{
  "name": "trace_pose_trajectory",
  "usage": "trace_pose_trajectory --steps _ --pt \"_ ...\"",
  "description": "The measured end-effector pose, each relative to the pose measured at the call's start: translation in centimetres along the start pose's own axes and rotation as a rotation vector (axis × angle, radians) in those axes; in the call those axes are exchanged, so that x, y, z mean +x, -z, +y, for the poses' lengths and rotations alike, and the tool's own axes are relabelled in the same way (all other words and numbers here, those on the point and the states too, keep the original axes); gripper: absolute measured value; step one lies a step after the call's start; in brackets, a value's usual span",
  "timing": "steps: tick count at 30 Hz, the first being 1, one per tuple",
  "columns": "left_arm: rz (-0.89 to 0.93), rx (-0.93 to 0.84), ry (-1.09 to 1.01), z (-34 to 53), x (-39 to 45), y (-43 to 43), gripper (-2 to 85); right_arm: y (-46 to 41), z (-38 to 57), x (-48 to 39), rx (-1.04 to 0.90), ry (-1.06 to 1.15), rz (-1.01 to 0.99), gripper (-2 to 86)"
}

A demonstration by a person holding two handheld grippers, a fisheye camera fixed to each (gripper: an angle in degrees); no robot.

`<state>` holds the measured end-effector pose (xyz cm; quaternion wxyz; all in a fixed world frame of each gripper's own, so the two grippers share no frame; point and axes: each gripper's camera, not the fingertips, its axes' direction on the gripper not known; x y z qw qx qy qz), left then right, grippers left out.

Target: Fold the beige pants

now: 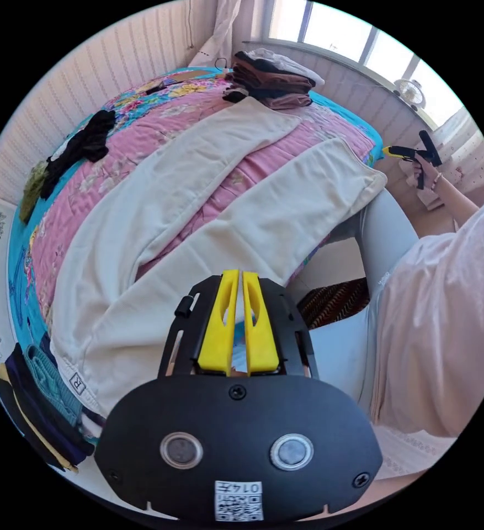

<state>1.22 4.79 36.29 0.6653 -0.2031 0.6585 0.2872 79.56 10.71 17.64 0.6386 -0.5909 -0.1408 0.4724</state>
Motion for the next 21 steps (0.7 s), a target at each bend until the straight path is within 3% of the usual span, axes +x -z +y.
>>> trace_pose_trajectory --steps 6,10,15,21 --pt "0.028 0.077 0.080 -5.3 -1.5 -3.4 4.8 -8.4 -5.1 -3.7 -0.038 0.017 -0.019 7.1" --pt "0.081 -0.019 0.058 -8.8 -1.9 -7.8 6.3 -12.7 -5.4 -4.4 -0.230 0.053 0.075 1.7" --pt "0.104 -0.157 0.016 -9.5 -1.4 -12.0 4.3 -9.9 -1.9 -4.1 -0.219 0.121 0.039 -0.1" --pt "0.071 -0.130 -0.103 -6.6 1.2 -10.4 0.0 -6.6 3.0 -3.4 -0.334 0.152 -0.007 -0.2"
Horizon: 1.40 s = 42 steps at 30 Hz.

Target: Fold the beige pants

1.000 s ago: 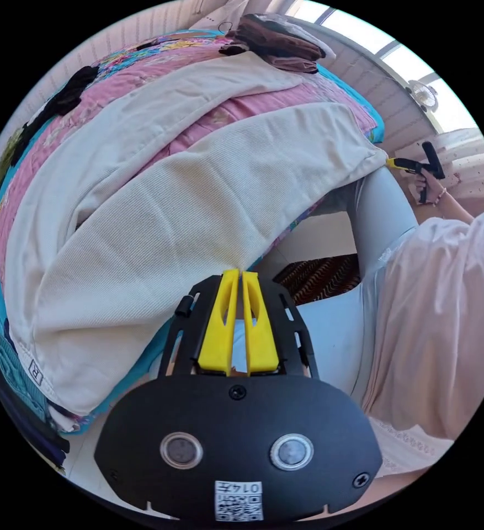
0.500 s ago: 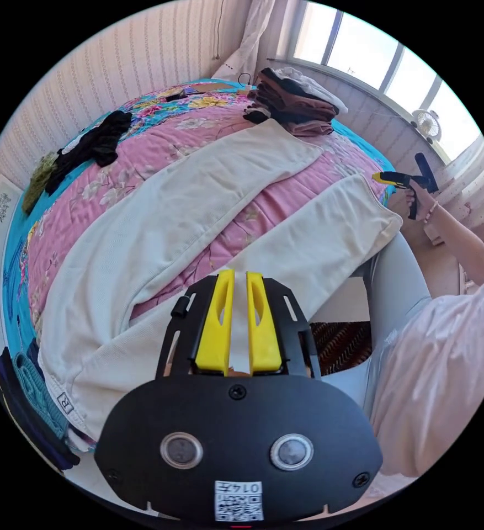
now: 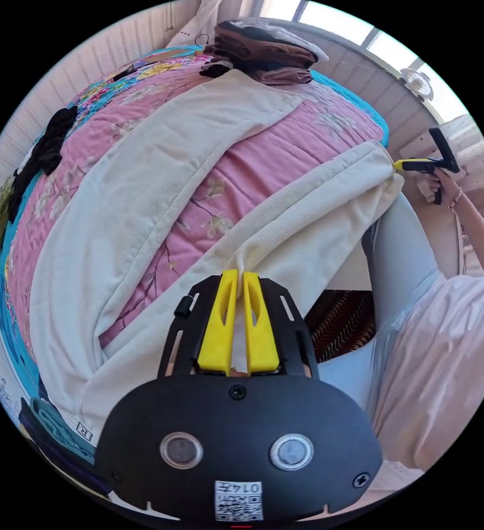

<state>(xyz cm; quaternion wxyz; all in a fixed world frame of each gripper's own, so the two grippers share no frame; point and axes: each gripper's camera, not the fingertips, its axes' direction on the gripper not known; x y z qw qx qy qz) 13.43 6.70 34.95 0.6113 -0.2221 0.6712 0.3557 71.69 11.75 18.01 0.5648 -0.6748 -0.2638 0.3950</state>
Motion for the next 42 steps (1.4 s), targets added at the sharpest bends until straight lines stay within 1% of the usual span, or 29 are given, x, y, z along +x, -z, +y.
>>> trace_pose_trajectory --steps 2,5,8,11,13,15,17,19,20,22,24,25,27,29,31,34,37,42 --pt "0.005 -0.010 -0.003 1.1 0.5 -0.8 0.3 -0.9 1.0 0.2 -0.044 -0.011 0.001 0.1" --pt "0.063 0.028 0.101 2.4 -0.4 -1.5 2.0 -1.0 1.6 0.2 -0.038 -0.032 -0.009 0.7" --pt "0.070 0.132 0.176 3.4 -1.5 0.5 3.1 0.8 1.4 0.1 0.024 -0.044 0.017 1.6" --pt "-0.004 0.162 0.174 4.0 -1.9 2.0 3.3 2.6 0.7 -0.2 0.118 -0.032 0.047 3.2" --pt "-0.086 0.136 0.152 3.9 -2.0 2.0 3.3 3.1 -0.3 -0.1 0.162 -0.039 0.045 5.6" --pt "-0.123 0.116 0.135 3.5 -2.1 1.5 3.6 3.0 -1.1 0.1 0.172 -0.040 0.014 6.9" --pt "-0.128 0.096 0.108 2.6 -2.1 0.6 4.2 2.4 -1.8 0.2 0.170 -0.045 -0.013 7.8" --pt "-0.137 0.035 0.073 1.3 -2.0 -1.7 4.9 1.0 -2.4 0.4 0.139 -0.058 -0.026 8.2" --pt "-0.141 0.011 0.063 0.9 -2.0 -2.4 5.0 0.6 -2.4 0.5 0.125 -0.063 -0.030 8.1" --pt "-0.201 -0.097 -0.008 0.0 -1.2 -5.6 4.9 -1.2 -2.4 0.9 0.045 -0.098 -0.054 5.6" --pt "-0.250 -0.131 -0.079 -0.2 -0.1 -7.1 4.5 -1.7 -2.1 0.9 -0.001 -0.103 -0.073 3.2" --pt "-0.302 -0.131 -0.126 -0.2 0.8 -7.4 4.0 -1.3 -1.7 0.5 0.020 -0.089 -0.065 2.5" --pt "-0.335 -0.136 -0.171 0.0 1.5 -7.7 2.7 -0.1 -0.9 -0.3 0.052 -0.060 -0.057 1.8" --pt "-0.304 -0.125 -0.159 0.3 1.3 -7.5 2.0 1.3 -0.2 -0.8 0.084 -0.042 -0.070 1.4" --pt "-0.193 -0.097 -0.084 0.7 -0.4 -6.5 4.4 3.6 0.7 -1.2 0.149 -0.028 -0.112 1.0" --pt "-0.060 -0.106 -0.047 1.2 -2.4 -5.9 7.2 6.8 1.7 -2.1 0.249 0.012 -0.195 0.8" --pt "-0.027 -0.092 -0.050 1.3 -3.4 -4.6 8.4 9.5 2.7 -3.3 0.322 0.061 -0.224 0.7" --pt "-0.022 -0.023 -0.057 0.2 -4.8 -2.0 7.6 11.4 4.2 -4.0 0.326 0.089 -0.226 0.6"
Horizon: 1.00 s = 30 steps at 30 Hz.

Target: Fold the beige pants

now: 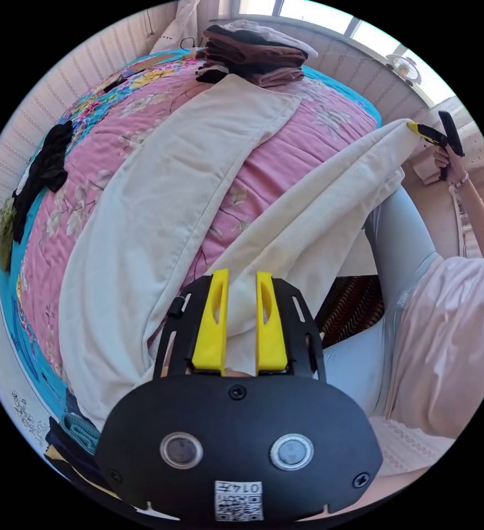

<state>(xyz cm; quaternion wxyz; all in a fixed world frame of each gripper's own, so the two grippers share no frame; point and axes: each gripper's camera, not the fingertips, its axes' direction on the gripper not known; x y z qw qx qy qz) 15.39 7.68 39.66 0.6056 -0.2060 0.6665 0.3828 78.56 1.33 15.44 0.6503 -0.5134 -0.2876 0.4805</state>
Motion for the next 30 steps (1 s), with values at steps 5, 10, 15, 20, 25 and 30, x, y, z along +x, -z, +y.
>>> trace_pose_trajectory --steps 5,10,15,20,25,30 --pt "0.035 -0.018 -0.087 -1.9 0.4 -1.0 8.0 -0.1 1.2 0.6 -0.019 -0.041 0.007 0.6" --pt "-0.123 -0.144 -0.228 -2.6 4.3 -6.1 9.1 -0.9 1.2 1.3 -0.007 -0.088 -0.031 0.6" --pt "-0.074 -0.142 -0.122 -2.6 3.4 -8.0 6.5 -1.7 0.3 0.7 -0.015 -0.065 -0.017 0.7" --pt "-0.067 -0.095 -0.134 -2.4 3.3 -5.3 1.0 -2.1 -2.2 0.9 -0.026 -0.052 0.007 0.7" --pt "-0.084 0.060 -0.001 -2.4 -0.1 0.3 1.5 -4.6 -9.0 1.9 -0.075 -0.043 0.095 1.0" --pt "-0.117 -0.030 0.173 -4.8 -3.1 -4.5 4.7 -12.3 -13.7 6.5 -0.153 -0.177 0.212 1.9"
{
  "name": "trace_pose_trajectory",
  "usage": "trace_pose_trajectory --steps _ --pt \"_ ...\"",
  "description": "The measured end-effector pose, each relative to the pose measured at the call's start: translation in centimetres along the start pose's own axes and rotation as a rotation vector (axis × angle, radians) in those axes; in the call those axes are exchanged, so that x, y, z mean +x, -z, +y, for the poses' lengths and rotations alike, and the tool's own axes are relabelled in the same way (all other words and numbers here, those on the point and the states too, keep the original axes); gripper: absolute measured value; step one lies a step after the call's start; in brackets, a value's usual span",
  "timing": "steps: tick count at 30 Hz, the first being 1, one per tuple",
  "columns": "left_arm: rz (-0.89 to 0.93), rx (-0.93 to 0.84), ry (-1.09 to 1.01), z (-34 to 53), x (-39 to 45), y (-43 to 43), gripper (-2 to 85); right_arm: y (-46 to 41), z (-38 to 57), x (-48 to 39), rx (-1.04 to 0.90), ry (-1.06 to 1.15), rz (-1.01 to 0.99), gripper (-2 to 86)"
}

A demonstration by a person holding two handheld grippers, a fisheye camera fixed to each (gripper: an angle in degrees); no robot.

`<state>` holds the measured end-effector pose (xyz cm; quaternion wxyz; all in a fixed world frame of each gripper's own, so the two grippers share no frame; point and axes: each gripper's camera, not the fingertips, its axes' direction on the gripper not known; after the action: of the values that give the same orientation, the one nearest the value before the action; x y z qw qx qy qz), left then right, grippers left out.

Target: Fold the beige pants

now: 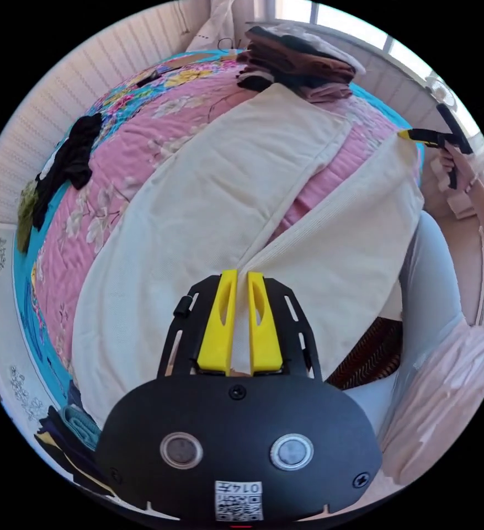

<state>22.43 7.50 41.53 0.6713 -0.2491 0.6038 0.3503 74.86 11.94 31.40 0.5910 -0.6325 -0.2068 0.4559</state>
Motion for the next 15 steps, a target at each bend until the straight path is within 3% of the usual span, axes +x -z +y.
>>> trace_pose_trajectory --steps 3,9,15 --pt "0.007 -0.016 0.073 -0.6 -0.1 -0.6 5.4 -1.3 -0.7 1.2 0.021 -0.091 0.039 2.3" --pt "-0.173 0.116 -0.161 4.5 3.5 5.9 5.2 1.9 5.4 2.6 0.065 -0.002 0.061 4.9" --pt "0.078 0.102 -0.154 9.6 7.1 4.5 8.3 -1.4 10.6 5.0 -0.071 -0.021 0.177 7.1"
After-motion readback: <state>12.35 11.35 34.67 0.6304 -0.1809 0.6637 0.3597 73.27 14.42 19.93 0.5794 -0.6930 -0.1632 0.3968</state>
